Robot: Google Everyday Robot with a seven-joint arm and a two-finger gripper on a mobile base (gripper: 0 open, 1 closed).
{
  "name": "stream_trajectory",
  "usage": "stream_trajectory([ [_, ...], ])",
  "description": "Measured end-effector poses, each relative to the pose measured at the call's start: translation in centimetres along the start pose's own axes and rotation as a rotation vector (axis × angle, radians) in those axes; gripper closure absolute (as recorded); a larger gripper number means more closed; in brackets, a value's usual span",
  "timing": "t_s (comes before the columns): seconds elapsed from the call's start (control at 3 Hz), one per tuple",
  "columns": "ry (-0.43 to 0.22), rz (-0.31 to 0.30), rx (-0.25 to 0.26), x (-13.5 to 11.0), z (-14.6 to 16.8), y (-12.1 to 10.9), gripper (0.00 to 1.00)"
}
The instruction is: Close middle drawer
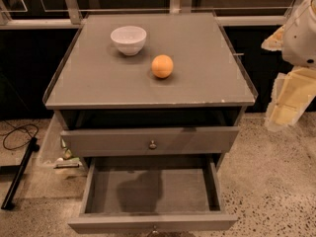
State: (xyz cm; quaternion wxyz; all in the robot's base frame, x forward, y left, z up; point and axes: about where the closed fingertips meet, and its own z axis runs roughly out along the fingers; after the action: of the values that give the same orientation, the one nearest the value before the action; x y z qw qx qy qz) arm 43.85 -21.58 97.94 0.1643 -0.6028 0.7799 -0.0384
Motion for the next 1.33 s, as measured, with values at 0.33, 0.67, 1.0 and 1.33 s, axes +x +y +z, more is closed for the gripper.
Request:
stream_trajectory([
  [0.33, 0.000, 0.000, 0.000, 0.0, 0.0, 0.0, 0.00],
  [0.67, -0.002, 0.005, -0.021, 0.1, 2.0, 0.4, 0.00],
  [1.0, -0.041, 0.012, -0.052, 1.1, 5.7, 2.8, 0.00],
  [1.33, -0.063, 0.046, -0.095, 3.5, 10.9, 5.8, 0.00],
])
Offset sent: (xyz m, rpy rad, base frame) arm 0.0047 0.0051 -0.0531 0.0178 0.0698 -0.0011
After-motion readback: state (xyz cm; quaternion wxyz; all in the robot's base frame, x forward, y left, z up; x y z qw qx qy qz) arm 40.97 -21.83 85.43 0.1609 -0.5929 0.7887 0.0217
